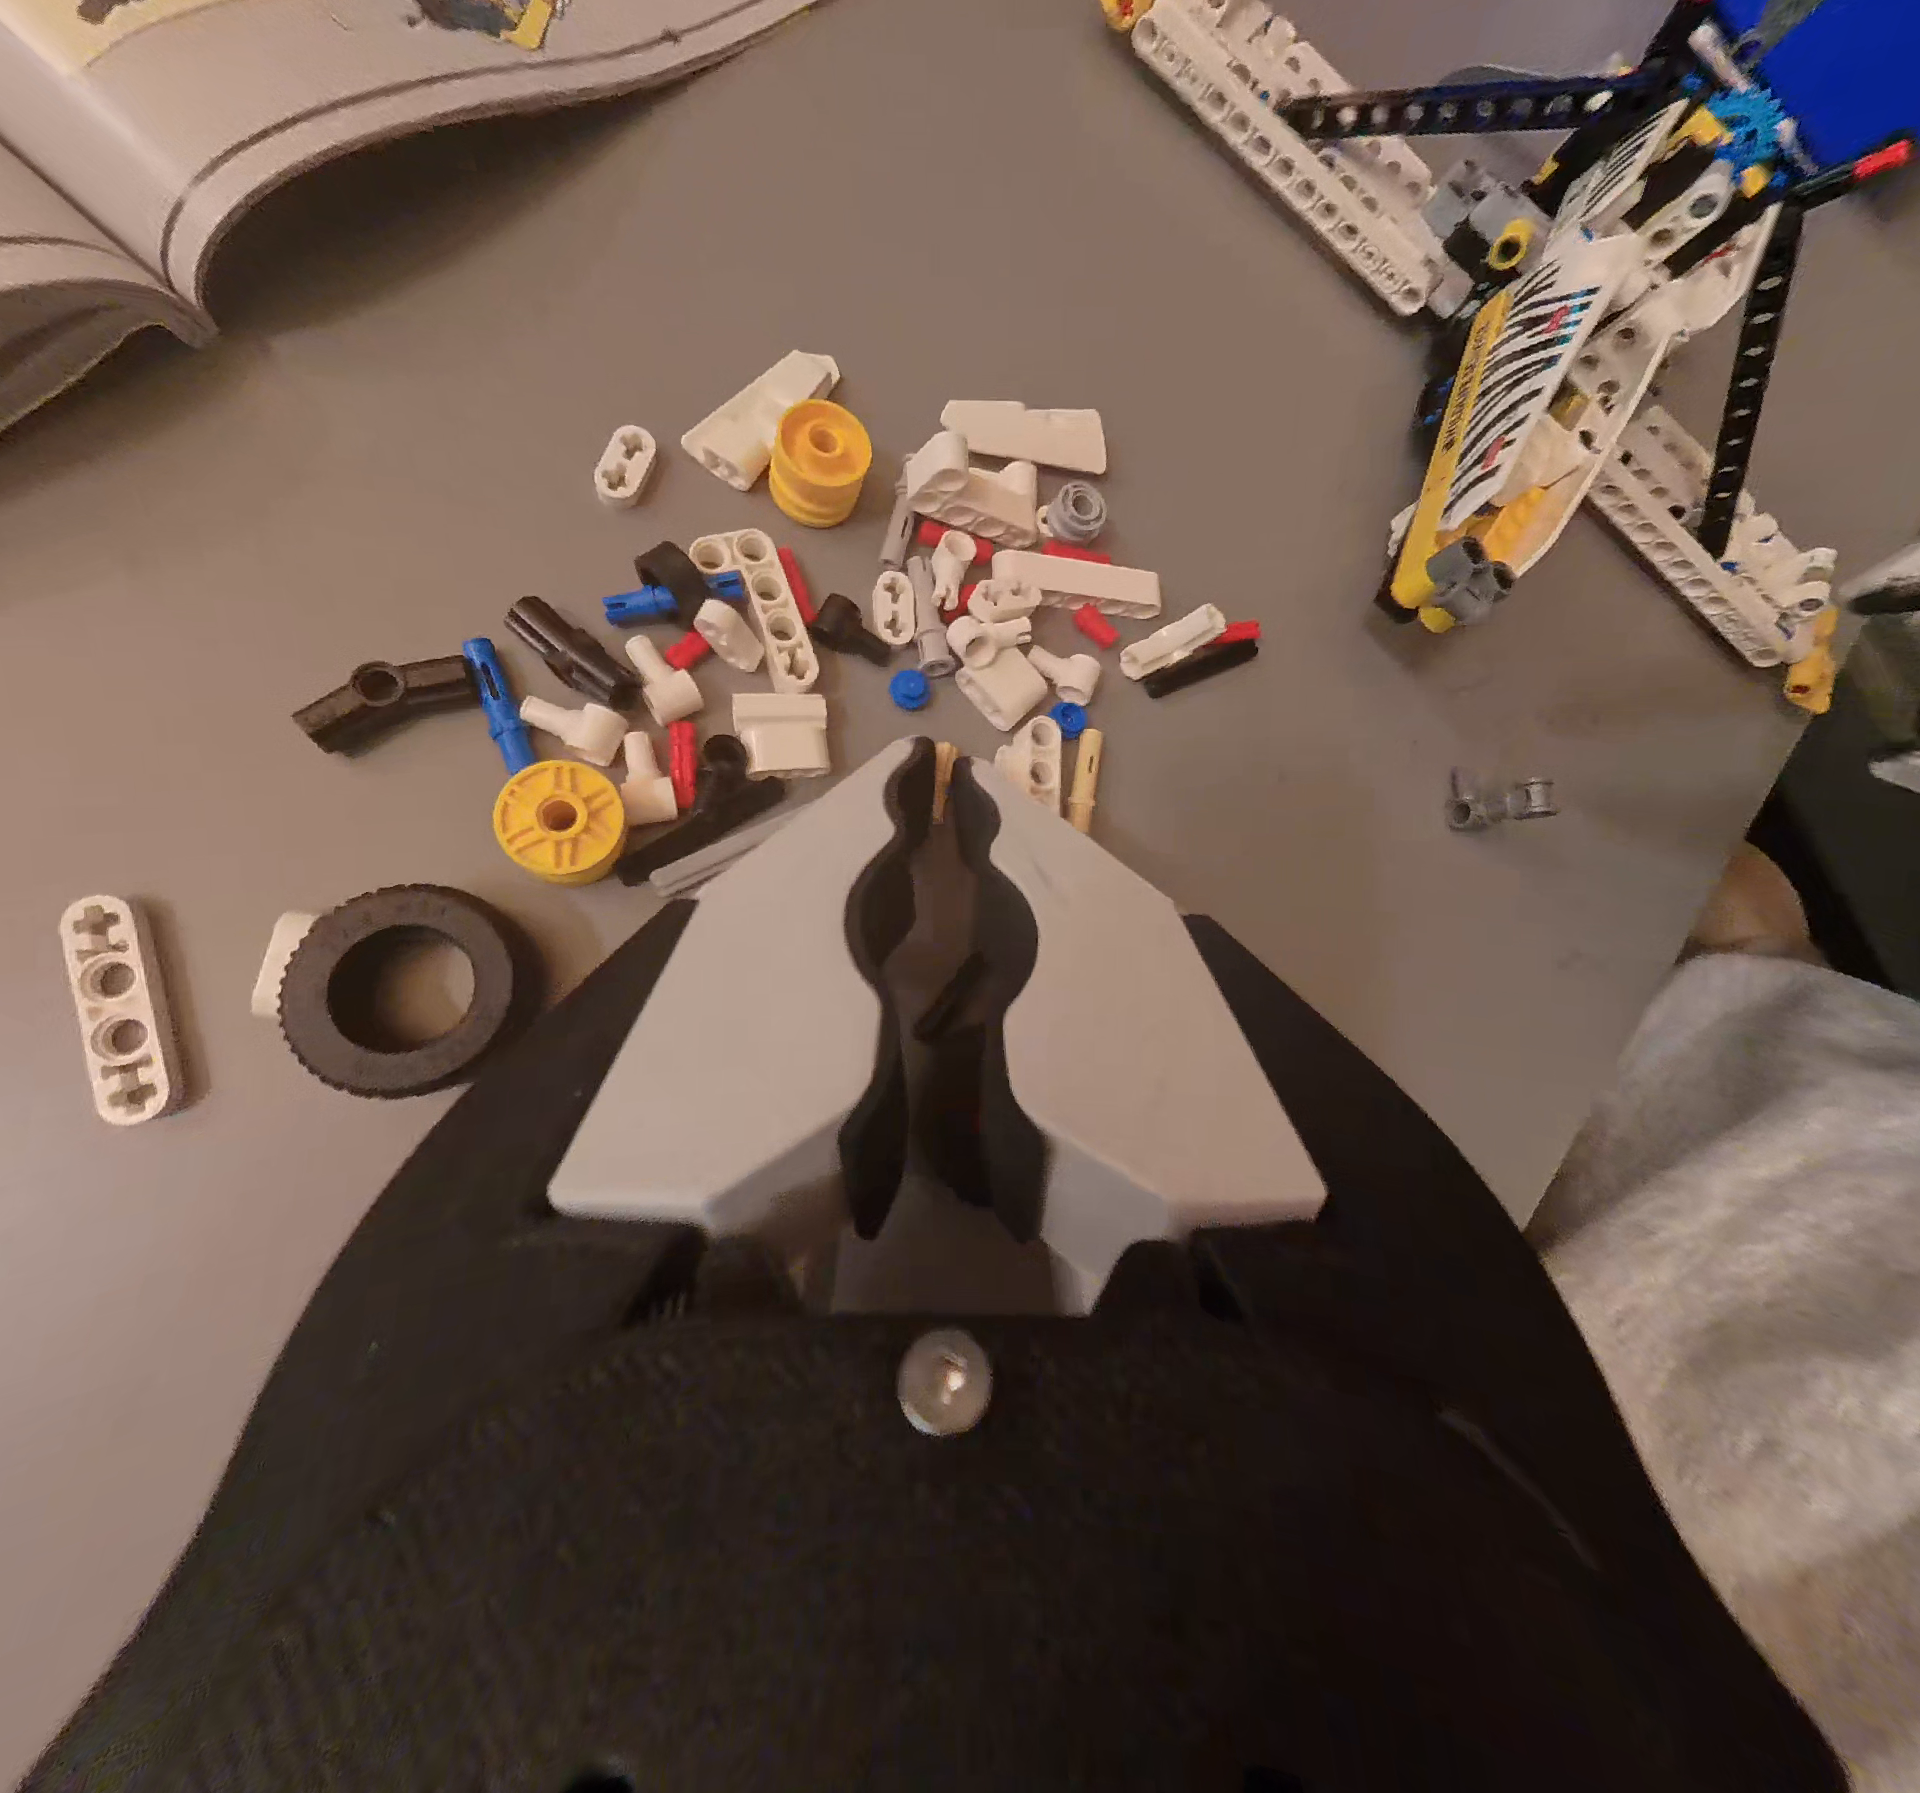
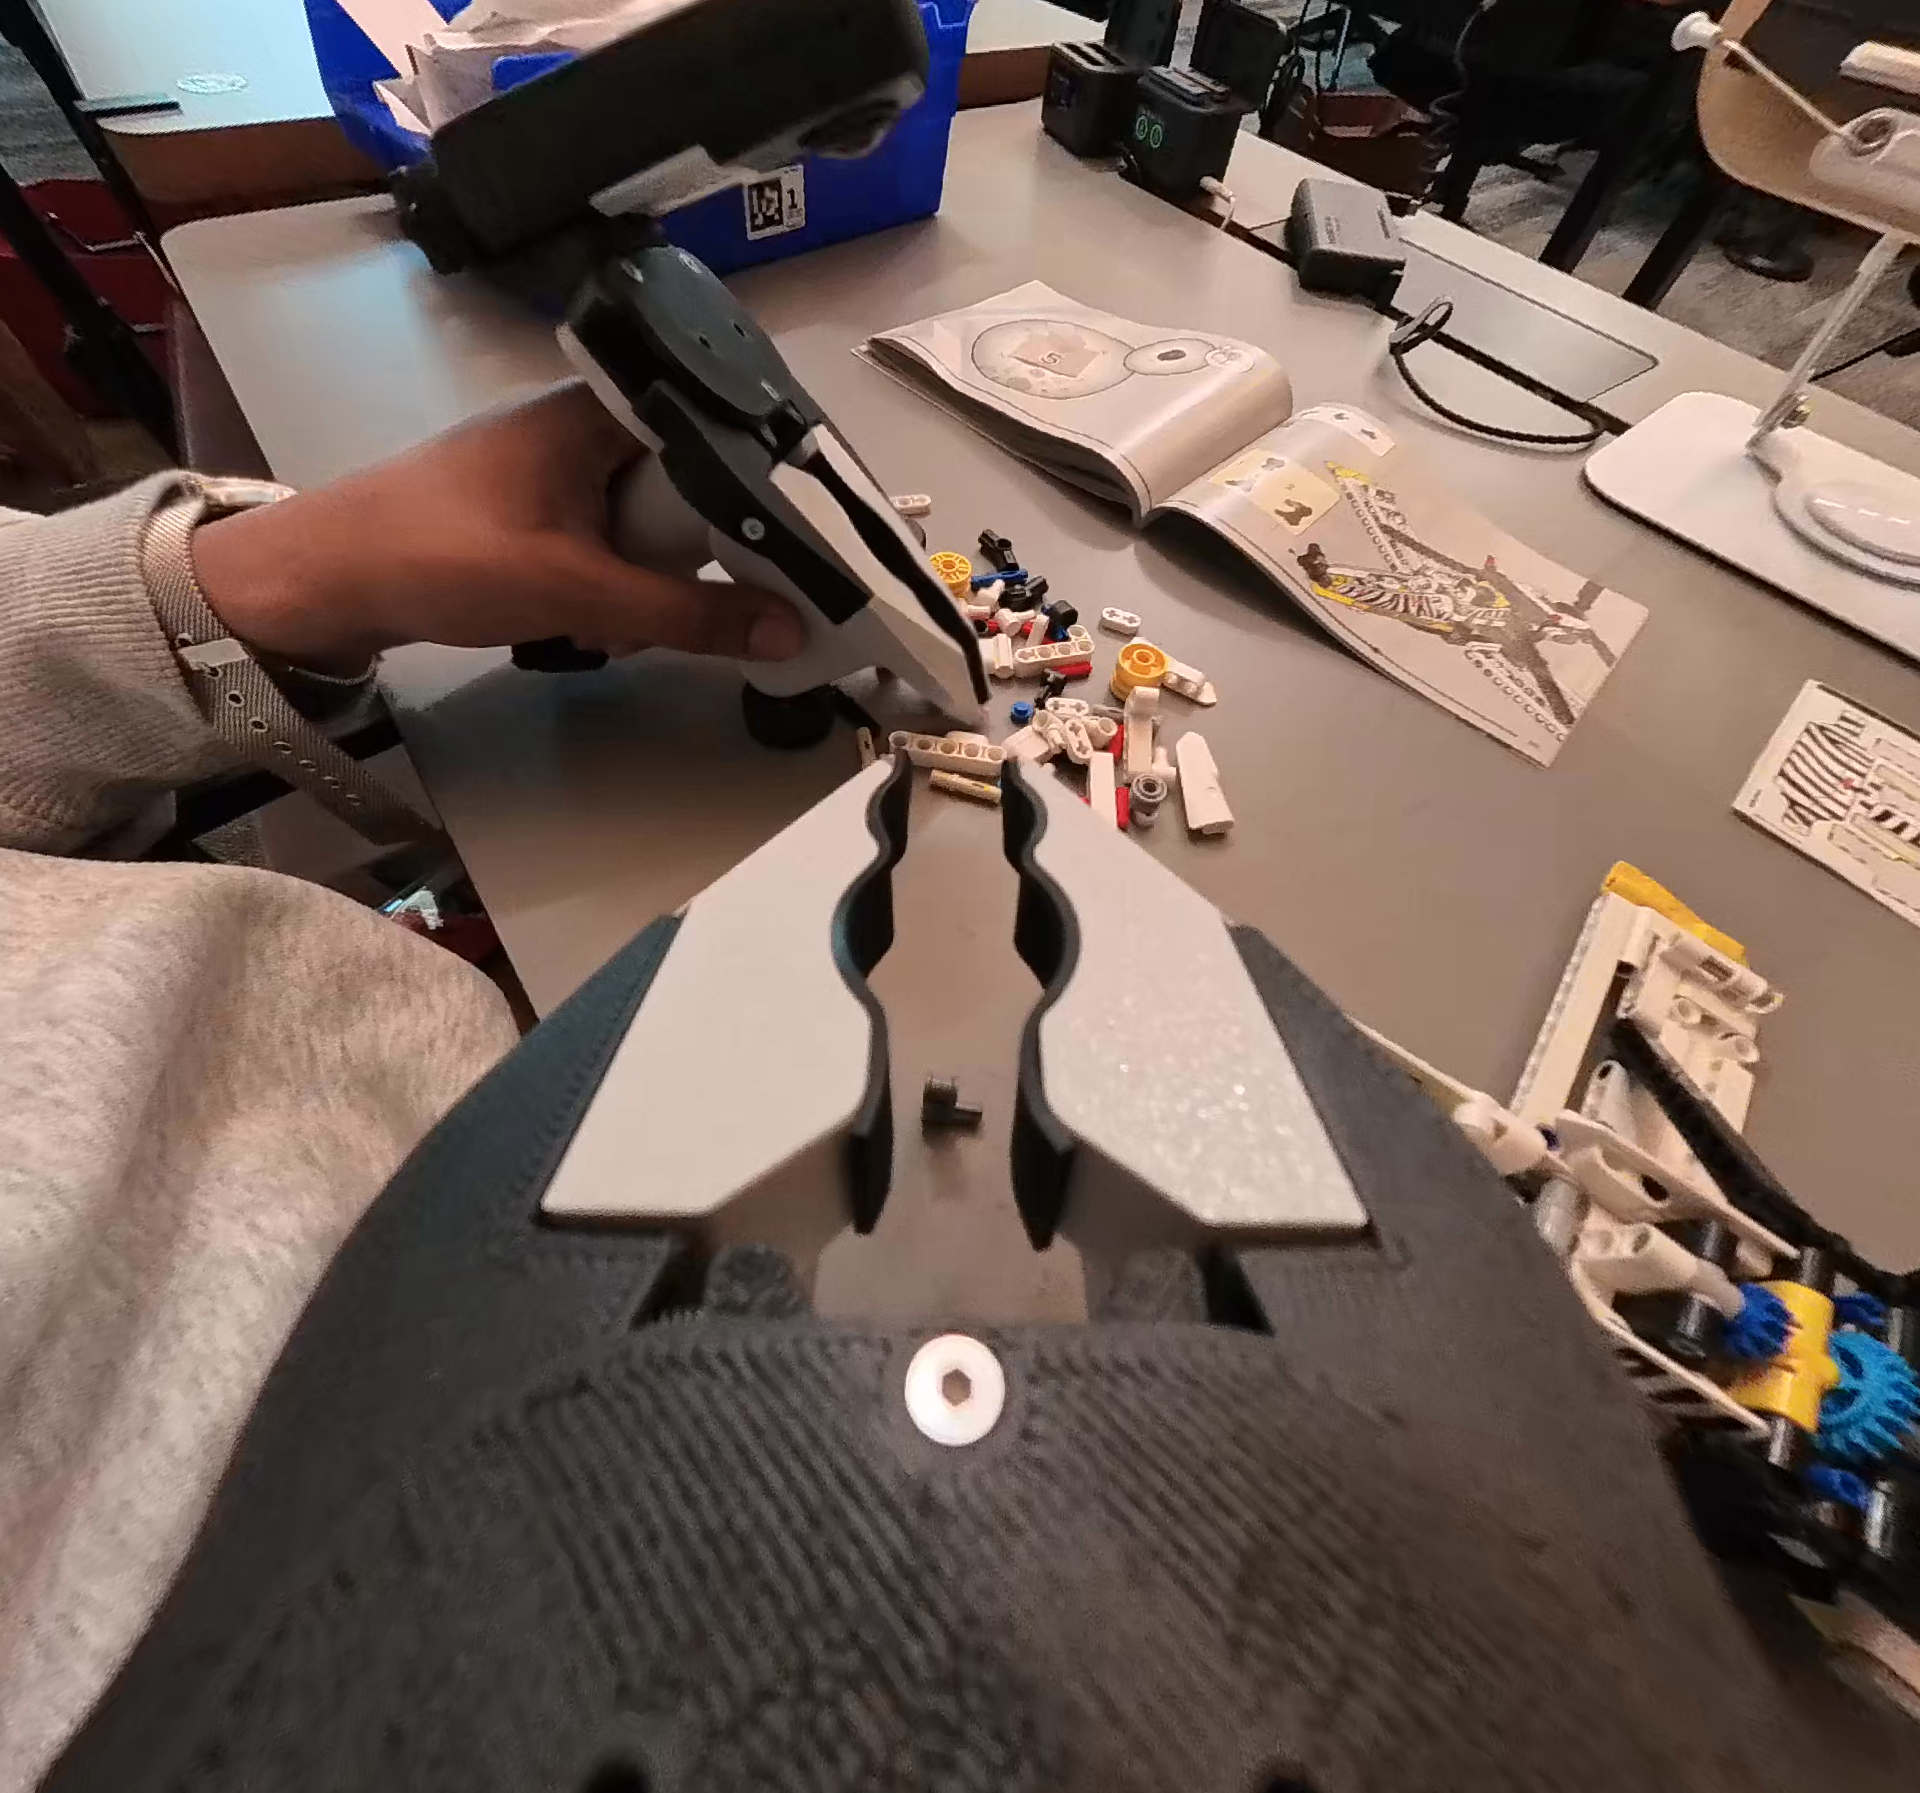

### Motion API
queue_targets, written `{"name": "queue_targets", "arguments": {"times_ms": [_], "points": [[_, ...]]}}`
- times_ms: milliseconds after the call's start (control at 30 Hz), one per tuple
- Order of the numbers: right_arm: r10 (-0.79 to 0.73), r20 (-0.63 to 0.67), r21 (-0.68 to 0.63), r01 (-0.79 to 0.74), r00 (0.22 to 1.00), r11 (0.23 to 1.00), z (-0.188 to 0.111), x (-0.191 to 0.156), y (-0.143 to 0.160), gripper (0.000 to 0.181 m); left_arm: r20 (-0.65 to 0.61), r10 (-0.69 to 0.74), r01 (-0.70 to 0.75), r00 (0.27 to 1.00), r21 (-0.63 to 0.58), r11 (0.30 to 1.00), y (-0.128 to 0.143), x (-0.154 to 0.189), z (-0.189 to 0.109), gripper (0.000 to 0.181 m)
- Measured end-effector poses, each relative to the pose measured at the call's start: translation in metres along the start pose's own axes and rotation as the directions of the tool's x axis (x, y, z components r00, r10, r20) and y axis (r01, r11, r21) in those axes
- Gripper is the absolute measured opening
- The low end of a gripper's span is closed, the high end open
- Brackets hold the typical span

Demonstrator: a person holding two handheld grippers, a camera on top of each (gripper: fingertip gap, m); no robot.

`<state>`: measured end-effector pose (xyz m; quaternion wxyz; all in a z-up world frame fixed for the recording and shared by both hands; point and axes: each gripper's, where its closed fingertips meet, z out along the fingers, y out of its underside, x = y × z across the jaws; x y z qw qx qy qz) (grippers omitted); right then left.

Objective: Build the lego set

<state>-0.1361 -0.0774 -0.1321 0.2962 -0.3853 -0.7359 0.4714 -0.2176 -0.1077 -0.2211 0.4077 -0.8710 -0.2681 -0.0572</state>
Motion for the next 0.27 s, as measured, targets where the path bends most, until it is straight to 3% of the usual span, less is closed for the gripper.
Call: {"name": "queue_targets", "arguments": {"times_ms": [67,133,200,267], "points": [[-0.003,-0.003,0.003,0.003,1.000,1.000,-0.001,0.001,0.000,0.016,-0.074,-0.008,0.015,0.997,0.093,0.996,-0.012,0.011,-0.008,0.000],[-0.017,-0.015,0.014,0.018,1.000,1.000,-0.001,0.002,-0.003,0.016,-0.271,-0.064,0.134,0.960,0.248,0.959,-0.037,0.032,-0.029,0.000],[-0.054,-0.045,0.041,0.056,0.998,0.998,-0.001,0.003,-0.010,0.017,-0.568,-0.122,0.380,0.814,0.361,0.852,-0.066,0.055,-0.064,0.000],[-0.121,-0.098,0.083,0.129,0.988,0.988,0.000,0.003,-0.022,0.020,-0.792,-0.130,0.592,0.597,0.326,0.737,-0.084,0.070,-0.094,0.000]]}}
